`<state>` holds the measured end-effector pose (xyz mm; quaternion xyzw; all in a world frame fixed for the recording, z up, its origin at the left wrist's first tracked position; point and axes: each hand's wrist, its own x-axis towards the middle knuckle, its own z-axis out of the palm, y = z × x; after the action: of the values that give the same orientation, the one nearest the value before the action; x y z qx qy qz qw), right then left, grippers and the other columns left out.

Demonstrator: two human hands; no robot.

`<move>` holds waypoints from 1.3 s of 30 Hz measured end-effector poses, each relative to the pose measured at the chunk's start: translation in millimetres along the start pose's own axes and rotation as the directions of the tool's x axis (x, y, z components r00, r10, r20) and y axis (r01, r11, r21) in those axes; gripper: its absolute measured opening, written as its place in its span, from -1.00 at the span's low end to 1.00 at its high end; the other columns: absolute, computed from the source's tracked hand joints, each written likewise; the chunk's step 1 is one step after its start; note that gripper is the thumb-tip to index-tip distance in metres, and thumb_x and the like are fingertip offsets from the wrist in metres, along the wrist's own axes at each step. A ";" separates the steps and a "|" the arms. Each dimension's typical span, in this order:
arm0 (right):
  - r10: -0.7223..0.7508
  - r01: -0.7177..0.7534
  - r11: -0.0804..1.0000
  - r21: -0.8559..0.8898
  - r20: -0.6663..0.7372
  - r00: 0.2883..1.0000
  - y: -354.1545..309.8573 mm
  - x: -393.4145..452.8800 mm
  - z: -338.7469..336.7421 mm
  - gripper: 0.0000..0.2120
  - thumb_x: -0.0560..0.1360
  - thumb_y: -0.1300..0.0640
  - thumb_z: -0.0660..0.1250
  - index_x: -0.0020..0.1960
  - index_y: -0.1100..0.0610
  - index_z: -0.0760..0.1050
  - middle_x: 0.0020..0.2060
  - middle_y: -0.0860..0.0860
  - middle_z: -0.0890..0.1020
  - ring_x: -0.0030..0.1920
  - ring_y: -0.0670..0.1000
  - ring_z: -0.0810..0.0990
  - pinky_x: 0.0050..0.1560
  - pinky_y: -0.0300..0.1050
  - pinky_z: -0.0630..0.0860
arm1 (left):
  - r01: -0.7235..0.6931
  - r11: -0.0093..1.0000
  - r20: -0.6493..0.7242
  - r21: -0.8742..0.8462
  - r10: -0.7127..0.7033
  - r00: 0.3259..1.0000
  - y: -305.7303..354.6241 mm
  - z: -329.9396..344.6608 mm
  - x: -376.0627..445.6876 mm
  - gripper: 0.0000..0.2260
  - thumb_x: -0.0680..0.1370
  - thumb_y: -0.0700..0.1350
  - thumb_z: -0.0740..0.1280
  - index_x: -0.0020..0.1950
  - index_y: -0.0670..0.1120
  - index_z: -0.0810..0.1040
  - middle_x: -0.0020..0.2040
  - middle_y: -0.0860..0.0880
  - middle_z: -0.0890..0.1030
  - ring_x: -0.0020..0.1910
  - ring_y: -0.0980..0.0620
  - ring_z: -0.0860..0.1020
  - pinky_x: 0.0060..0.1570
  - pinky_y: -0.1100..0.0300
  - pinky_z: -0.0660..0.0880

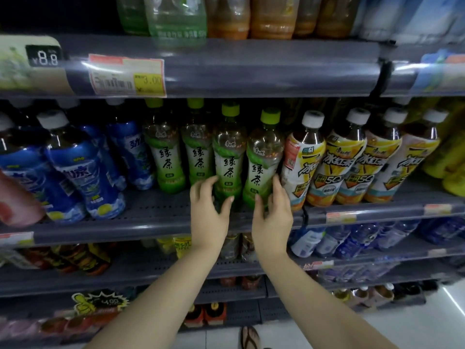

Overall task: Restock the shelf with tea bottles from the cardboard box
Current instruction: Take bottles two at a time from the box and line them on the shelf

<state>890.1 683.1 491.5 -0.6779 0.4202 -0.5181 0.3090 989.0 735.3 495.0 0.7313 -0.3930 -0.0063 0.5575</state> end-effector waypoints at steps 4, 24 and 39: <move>0.128 -0.129 0.987 0.100 0.017 0.992 -9.7 8.5 6.8 -0.41 0.47 0.11 0.40 0.42 0.09 0.22 0.31 -0.03 0.44 0.24 -0.17 0.40 0.10 -0.59 0.30 | 0.045 0.999 0.001 0.005 -0.045 0.999 5.5 3.6 6.4 -0.55 0.48 -0.11 0.41 0.33 -0.05 0.37 0.30 -0.07 0.39 0.23 0.04 0.44 0.20 0.16 0.44; -0.087 0.070 0.993 -0.095 -0.193 0.977 8.9 19.9 17.7 -0.61 0.40 0.23 0.46 0.21 0.25 0.54 0.09 0.18 0.57 0.12 0.00 0.52 0.12 -0.45 0.35 | -0.043 0.998 0.036 0.037 0.041 0.999 8.2 -1.9 -3.9 -0.60 0.47 -0.09 0.41 0.27 -0.06 0.40 0.26 -0.04 0.36 0.24 0.06 0.42 0.22 0.10 0.48; 0.026 -0.042 0.986 -0.164 -0.097 0.995 -4.6 -2.6 10.9 -0.58 0.50 0.18 0.34 0.34 0.14 0.37 0.24 0.07 0.45 0.19 0.06 0.50 0.07 -0.12 0.51 | -0.031 0.999 0.076 0.032 0.028 0.997 8.7 5.6 0.6 -0.71 0.50 -0.14 0.37 0.20 -0.02 0.49 0.34 -0.04 0.37 0.27 0.12 0.41 0.20 0.30 0.43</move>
<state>901.5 687.3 491.4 -0.6687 0.4876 -0.5073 0.2402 981.9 729.8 500.2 0.7337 -0.4244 -0.0192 0.5303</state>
